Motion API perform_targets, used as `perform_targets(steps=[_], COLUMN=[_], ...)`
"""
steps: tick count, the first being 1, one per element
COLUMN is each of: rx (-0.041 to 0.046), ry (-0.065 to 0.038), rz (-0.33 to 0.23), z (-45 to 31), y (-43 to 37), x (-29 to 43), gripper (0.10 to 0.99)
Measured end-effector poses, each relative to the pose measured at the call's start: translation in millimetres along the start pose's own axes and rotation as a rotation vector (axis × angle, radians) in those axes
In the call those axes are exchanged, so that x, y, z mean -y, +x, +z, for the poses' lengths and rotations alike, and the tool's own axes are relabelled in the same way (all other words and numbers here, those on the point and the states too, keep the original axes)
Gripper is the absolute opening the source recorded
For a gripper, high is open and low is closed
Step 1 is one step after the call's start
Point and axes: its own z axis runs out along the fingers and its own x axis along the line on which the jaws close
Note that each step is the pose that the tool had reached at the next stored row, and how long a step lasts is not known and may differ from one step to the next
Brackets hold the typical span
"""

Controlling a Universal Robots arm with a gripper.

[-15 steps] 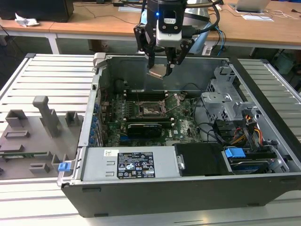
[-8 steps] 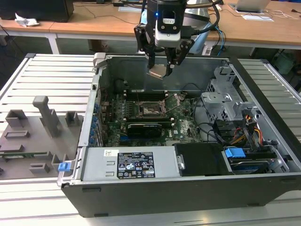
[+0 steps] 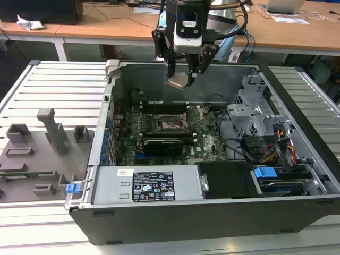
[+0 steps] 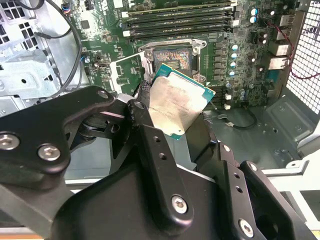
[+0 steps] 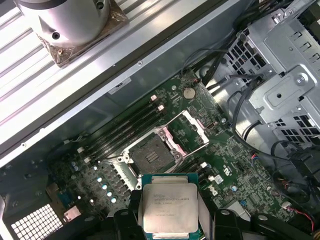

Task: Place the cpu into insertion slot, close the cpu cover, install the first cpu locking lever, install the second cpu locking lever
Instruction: 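Place the cpu into insertion slot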

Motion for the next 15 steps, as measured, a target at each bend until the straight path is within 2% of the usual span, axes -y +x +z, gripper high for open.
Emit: perform_targets(steps=[15], rx=[0.0033], ry=[-0.001], rz=[0.037], z=[0.2], y=[0.0], x=[0.0], gripper=[0.529])
